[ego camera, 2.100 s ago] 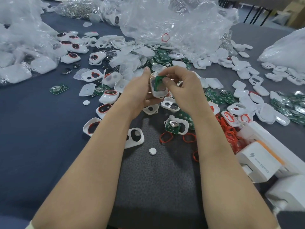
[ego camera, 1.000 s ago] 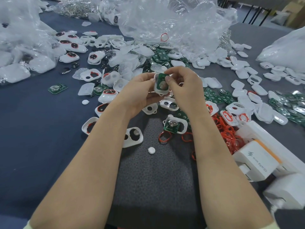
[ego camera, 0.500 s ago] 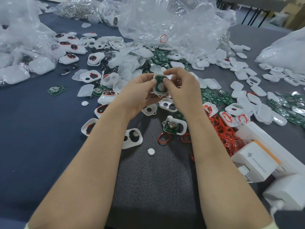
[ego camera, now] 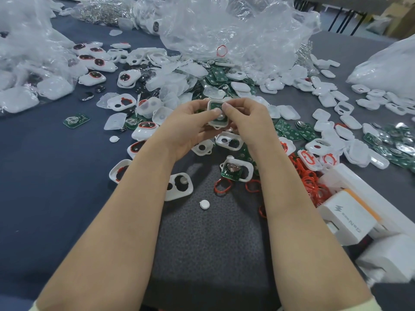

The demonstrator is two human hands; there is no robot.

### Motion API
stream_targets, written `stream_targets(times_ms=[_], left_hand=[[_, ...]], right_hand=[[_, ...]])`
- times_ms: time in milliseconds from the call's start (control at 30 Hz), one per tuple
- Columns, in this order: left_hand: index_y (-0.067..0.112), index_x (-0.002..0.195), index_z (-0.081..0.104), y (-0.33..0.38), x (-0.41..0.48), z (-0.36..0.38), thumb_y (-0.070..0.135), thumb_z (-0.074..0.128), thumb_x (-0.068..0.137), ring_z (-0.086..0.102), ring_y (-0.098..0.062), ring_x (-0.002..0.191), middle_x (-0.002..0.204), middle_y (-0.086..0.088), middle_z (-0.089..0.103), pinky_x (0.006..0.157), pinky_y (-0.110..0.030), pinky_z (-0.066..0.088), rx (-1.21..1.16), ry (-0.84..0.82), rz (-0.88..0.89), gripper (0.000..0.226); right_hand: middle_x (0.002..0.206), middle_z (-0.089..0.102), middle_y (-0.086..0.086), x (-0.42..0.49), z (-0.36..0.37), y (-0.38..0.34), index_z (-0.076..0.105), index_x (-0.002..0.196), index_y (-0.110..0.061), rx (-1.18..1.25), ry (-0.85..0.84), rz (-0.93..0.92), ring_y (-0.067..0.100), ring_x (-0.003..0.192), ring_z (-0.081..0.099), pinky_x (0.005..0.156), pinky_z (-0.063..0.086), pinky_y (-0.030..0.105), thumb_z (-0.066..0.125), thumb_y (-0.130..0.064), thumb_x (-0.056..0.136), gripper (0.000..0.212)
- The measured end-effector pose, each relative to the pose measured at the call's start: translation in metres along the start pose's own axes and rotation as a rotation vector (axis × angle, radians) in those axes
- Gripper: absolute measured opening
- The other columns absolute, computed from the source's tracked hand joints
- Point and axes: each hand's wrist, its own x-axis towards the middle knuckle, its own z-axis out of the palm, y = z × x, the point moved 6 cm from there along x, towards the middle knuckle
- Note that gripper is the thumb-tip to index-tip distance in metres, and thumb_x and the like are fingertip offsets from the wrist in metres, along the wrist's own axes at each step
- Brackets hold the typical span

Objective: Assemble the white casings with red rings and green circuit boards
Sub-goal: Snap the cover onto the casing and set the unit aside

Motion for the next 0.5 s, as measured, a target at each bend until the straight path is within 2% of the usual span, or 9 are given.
stream_targets(times_ms=[167, 267, 400, 500], left_hand=[[0.007, 0.101, 0.062, 0.0001, -0.0007, -0.0006, -0.001, 0.059, 0.09, 0.073, -0.019, 0.078, 0.088, -0.012, 0.072, 0.064, -0.019, 0.056, 0.023, 0.013, -0.009, 0.014], [0.009, 0.097, 0.062, 0.0003, -0.0009, -0.0008, -0.002, 0.055, 0.092, 0.073, -0.018, 0.075, 0.082, -0.008, 0.073, 0.062, -0.019, 0.056, 0.025, 0.03, -0.002, 0.014], [0.006, 0.115, 0.056, -0.0008, 0.0004, -0.0026, -0.004, 0.054, 0.092, 0.071, -0.019, 0.081, 0.101, -0.016, 0.068, 0.07, -0.023, 0.058, 0.052, 0.053, -0.002, 0.025], [0.01, 0.112, 0.057, -0.0006, 0.0003, -0.0026, -0.002, 0.057, 0.092, 0.071, -0.019, 0.083, 0.106, -0.017, 0.067, 0.07, -0.023, 0.058, 0.076, 0.051, 0.014, 0.024]], right_hand=[[0.074, 0.065, -0.002, -0.0006, 0.0025, 0.0018, 0.062, 0.083, -0.021, 0.006, -0.008, 0.032, -0.006, 0.048, 0.053, 0.048, 0.042, 0.01, 0.064, -0.021, 0.09, 0.007], [0.075, 0.065, -0.002, -0.0002, 0.0035, 0.0018, 0.061, 0.088, -0.02, 0.002, -0.041, 0.037, -0.004, 0.048, 0.054, 0.048, 0.042, 0.01, 0.063, -0.022, 0.09, 0.003], [0.076, 0.065, -0.001, 0.0, 0.006, 0.003, 0.061, 0.098, -0.016, 0.012, -0.088, 0.046, 0.003, 0.057, 0.059, 0.052, 0.044, 0.014, 0.062, -0.016, 0.09, 0.007], [0.07, 0.061, -0.004, -0.001, 0.007, 0.0024, 0.059, 0.099, -0.013, 0.053, -0.091, 0.042, 0.008, 0.059, 0.06, 0.055, 0.047, 0.019, 0.06, -0.011, 0.09, 0.009]])
